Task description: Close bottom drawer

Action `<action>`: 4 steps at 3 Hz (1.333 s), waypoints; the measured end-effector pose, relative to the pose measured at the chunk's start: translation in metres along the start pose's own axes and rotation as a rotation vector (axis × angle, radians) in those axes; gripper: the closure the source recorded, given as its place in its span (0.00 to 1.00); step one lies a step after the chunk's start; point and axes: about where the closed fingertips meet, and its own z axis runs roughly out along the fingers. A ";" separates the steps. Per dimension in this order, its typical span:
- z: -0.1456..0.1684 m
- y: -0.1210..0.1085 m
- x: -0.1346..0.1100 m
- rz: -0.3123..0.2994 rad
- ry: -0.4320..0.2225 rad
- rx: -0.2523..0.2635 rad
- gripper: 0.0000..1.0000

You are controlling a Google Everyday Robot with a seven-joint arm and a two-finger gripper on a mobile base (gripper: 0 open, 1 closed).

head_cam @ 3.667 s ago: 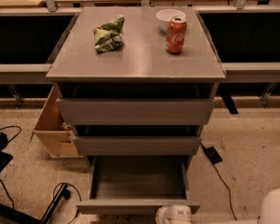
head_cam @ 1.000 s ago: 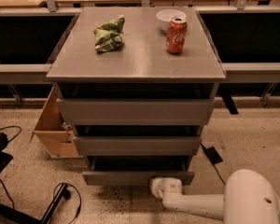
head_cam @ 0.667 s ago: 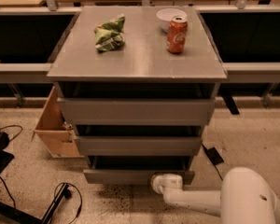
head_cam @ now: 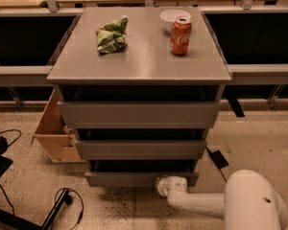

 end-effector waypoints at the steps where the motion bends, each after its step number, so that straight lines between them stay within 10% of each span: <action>1: 0.000 0.000 0.000 0.000 0.000 0.000 0.76; 4: 0.000 0.000 0.000 0.000 0.000 0.000 0.00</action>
Offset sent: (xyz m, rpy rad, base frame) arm 0.0000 0.0000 0.0000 0.0000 0.0000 0.0000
